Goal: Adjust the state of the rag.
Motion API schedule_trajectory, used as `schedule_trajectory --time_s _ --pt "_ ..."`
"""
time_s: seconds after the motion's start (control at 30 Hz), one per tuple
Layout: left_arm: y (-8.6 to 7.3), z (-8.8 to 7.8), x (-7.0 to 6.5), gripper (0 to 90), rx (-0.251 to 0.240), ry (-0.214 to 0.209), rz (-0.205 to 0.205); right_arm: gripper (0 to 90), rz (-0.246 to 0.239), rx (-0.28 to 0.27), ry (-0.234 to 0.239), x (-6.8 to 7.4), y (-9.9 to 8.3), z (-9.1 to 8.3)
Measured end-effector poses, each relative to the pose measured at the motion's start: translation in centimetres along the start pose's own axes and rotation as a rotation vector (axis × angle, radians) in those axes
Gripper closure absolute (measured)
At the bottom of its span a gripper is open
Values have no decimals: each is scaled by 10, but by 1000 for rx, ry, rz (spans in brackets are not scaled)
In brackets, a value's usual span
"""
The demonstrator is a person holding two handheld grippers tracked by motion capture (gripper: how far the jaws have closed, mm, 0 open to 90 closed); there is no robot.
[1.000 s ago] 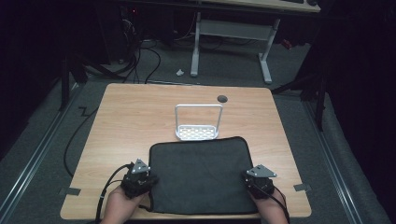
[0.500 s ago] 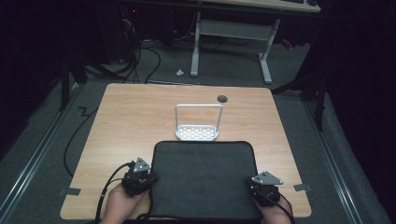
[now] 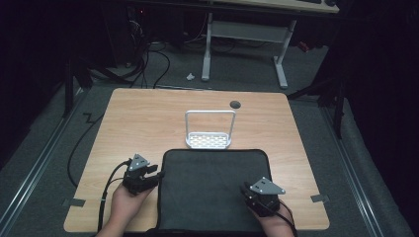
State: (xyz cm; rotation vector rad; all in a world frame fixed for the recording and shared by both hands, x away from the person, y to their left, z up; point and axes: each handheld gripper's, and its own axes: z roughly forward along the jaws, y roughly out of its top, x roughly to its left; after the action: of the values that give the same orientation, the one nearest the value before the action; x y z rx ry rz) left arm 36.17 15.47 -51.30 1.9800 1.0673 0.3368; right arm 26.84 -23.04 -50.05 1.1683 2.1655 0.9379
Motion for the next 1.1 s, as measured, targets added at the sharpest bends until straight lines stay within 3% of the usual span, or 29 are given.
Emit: schedule_trajectory --time_s 0.23,0.4,0.67,0.8,0.97,1.0,1.1 --pt "14 25 12 525 -11 11 -18 723 -57 -29 37 29 18 13" --pt "20 37 17 501 -23 25 -15 718 -61 -38 71 45 26 20" --pt "27 55 19 464 0 57 -2 691 -77 -38 141 72 37 36" --pt "30 68 19 433 40 83 13 689 -90 -45 173 86 42 41" --pt "33 72 18 539 28 75 -1 676 -99 -45 197 98 45 45" --pt "32 71 20 591 22 53 -17 672 -106 -47 204 100 45 46" --pt "30 70 32 756 15 -31 -113 674 -123 -48 221 108 47 48"
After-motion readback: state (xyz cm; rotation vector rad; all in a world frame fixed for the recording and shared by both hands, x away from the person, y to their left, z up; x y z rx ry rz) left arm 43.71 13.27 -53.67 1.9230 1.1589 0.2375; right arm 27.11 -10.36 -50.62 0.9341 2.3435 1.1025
